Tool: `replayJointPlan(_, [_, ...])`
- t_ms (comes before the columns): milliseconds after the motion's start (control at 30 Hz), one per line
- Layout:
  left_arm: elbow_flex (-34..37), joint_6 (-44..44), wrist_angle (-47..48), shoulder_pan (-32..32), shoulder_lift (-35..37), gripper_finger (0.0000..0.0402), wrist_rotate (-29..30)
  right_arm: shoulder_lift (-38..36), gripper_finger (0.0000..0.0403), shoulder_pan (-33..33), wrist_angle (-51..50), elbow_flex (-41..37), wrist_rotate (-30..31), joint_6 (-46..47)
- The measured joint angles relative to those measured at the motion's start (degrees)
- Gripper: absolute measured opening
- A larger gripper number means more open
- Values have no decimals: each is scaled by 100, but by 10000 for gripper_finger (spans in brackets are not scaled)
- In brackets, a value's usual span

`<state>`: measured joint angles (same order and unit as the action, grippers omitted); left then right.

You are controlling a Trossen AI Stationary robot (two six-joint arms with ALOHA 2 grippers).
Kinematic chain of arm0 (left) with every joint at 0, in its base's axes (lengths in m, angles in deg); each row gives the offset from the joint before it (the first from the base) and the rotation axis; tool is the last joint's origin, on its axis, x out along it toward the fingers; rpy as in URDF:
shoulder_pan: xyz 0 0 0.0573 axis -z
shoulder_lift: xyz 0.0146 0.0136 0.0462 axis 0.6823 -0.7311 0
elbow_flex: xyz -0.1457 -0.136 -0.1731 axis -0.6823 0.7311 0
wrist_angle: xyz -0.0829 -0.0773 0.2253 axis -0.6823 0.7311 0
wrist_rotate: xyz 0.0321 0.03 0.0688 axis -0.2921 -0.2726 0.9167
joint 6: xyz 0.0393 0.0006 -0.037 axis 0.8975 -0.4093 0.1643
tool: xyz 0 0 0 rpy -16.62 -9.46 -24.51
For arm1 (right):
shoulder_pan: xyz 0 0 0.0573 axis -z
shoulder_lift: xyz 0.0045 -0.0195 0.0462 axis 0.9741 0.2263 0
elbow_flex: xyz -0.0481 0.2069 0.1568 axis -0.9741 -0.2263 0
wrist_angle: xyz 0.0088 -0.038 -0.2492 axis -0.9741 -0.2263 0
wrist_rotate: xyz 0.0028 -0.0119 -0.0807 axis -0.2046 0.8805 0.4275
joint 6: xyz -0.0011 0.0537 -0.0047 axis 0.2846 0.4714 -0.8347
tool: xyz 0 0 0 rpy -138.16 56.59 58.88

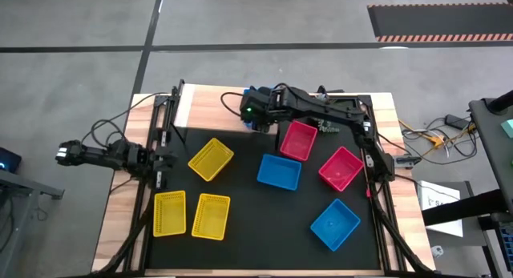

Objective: Stack baskets on shelf by color
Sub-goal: Put the bottom left blue bin on the shelf

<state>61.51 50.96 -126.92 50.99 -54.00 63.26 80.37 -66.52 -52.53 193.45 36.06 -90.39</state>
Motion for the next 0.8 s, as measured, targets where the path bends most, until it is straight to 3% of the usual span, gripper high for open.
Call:
replayJointPlan(200, [-10, -329, 15, -2, -323, 0, 1133, -380, 101, -159, -145, -31, -49, -6])
replayJointPlan(467, [-595, -335, 58, -2, -1490, 0, 1495, -1265, 30, -776, -96, -439, -358, -232])
replayJointPlan(600, [-1146, -338, 130, -4, -2241, 0, 1834, -1949, 11, -1112, 496, -1588, -564, -135])
replayJointPlan(800, [-2077, -418, 1218, -9, -3368, 0, 1983, -3296, 9, -1746, 2549, -4355, -616, 14])
